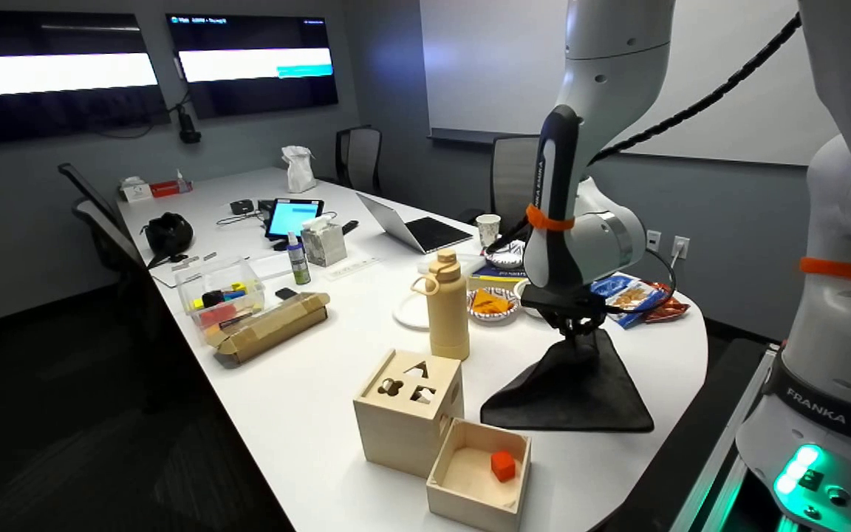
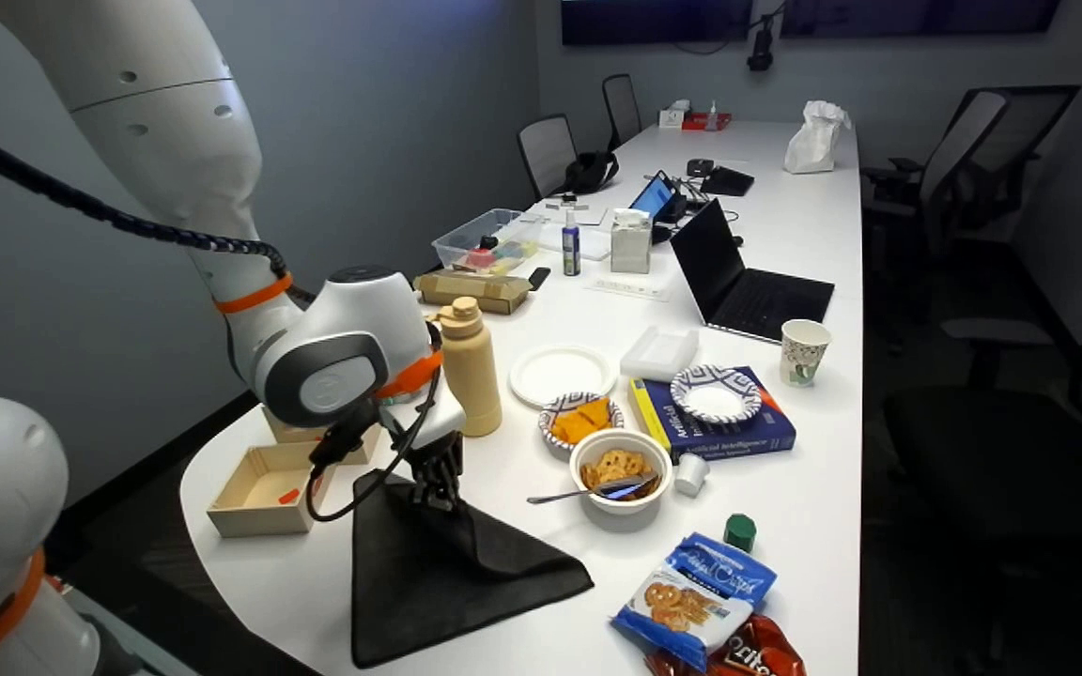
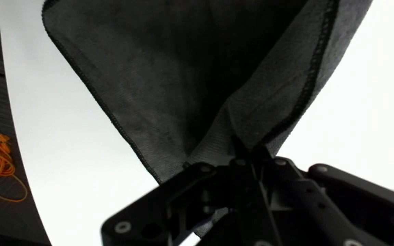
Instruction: Fold the grey towel twice, then use it to wipe the table
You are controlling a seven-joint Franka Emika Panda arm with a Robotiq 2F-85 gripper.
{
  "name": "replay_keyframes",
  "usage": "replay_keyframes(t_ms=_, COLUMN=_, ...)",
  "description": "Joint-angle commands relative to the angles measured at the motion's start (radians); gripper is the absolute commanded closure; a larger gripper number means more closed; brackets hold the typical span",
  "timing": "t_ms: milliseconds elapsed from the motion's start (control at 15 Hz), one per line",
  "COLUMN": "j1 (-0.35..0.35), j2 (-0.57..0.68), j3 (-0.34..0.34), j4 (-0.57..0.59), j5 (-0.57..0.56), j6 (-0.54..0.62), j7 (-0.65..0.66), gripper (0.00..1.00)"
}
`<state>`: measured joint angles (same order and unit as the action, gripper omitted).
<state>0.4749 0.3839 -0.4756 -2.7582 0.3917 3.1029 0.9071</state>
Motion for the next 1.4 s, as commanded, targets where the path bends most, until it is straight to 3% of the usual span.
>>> replay_keyframes(t_ms=0, j1=0.073, j2=0.021, j3=-0.067, j4=0.002, j5=0.064, j6=0.008, j7=0.012, gripper=0.98)
replay_keyframes(t_ms=400, j1=0.143, j2=0.016, j3=-0.101, j4=0.003, j5=0.139, j6=-0.084, j7=-0.042, gripper=0.98)
replay_keyframes(t_ms=800, j1=0.14, j2=0.002, j3=-0.101, j4=0.009, j5=0.218, j6=-0.237, j7=-0.155, gripper=0.98)
replay_keyframes(t_ms=1333, j1=0.215, j2=0.015, j3=-0.226, j4=0.01, j5=0.164, j6=-0.481, j7=-0.122, gripper=0.98)
